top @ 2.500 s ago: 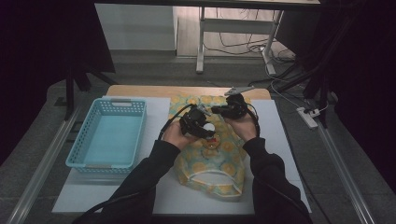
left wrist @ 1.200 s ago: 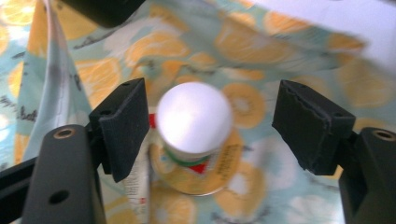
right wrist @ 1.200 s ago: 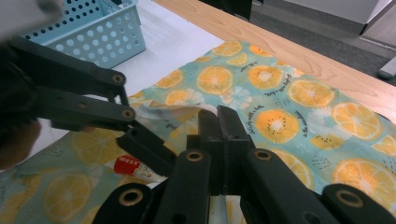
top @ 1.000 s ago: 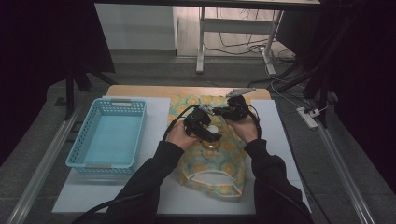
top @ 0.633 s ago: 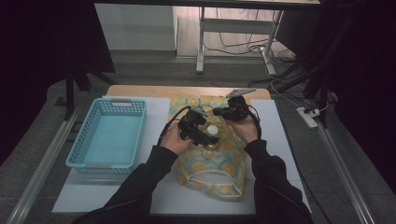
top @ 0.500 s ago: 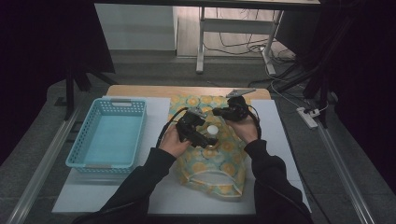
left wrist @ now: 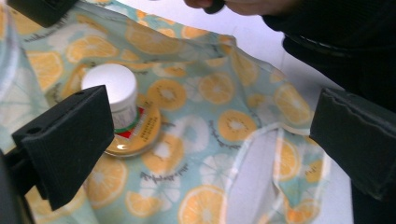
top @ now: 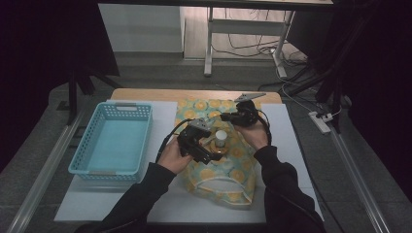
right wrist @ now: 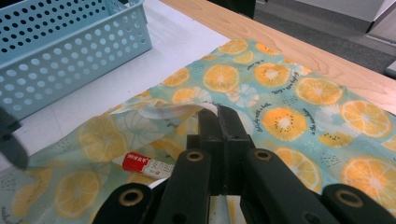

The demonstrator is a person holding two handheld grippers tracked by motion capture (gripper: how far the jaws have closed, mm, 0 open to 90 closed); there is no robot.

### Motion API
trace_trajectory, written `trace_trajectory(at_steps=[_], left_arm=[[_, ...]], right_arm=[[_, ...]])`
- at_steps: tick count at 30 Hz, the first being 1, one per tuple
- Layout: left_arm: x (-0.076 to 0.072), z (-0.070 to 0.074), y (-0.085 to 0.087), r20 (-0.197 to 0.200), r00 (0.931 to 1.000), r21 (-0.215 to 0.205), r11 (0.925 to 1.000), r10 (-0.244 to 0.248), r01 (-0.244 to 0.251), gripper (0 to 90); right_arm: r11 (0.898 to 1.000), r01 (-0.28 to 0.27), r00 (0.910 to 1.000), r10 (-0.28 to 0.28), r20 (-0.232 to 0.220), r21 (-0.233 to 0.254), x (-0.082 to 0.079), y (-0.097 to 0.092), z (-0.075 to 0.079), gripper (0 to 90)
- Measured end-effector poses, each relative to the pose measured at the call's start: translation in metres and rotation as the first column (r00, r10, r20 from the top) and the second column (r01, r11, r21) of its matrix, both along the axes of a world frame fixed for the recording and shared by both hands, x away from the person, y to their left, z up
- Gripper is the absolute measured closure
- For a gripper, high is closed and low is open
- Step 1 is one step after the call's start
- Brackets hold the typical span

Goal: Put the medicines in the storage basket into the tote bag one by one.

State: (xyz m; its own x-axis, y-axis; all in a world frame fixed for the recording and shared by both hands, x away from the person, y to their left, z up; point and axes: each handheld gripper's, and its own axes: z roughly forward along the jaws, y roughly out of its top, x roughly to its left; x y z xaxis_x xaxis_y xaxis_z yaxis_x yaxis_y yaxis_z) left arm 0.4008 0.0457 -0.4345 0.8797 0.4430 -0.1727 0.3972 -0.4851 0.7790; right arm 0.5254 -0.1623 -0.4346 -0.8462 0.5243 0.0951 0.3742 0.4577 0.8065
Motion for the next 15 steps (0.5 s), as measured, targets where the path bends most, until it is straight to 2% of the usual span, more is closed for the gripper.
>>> trace_trajectory(at_steps=[8,15], left_arm=[[-0.016,-0.009,-0.002,0.035,0.9993,0.053,0.9985,0.014,-0.015,0.0],[-0.02,-0.022,0.0,-0.024,0.9995,0.064,0.9978,0.019,-0.017,2.5]], right_arm=[[1.0,-0.005,1.0,0.005,0.001,0.0,-0.001,0.0,0.001,90.0],[1.0,-0.01,0.9999,0.01,0.001,-0.003,-0.001,0.001,0.001,90.0]])
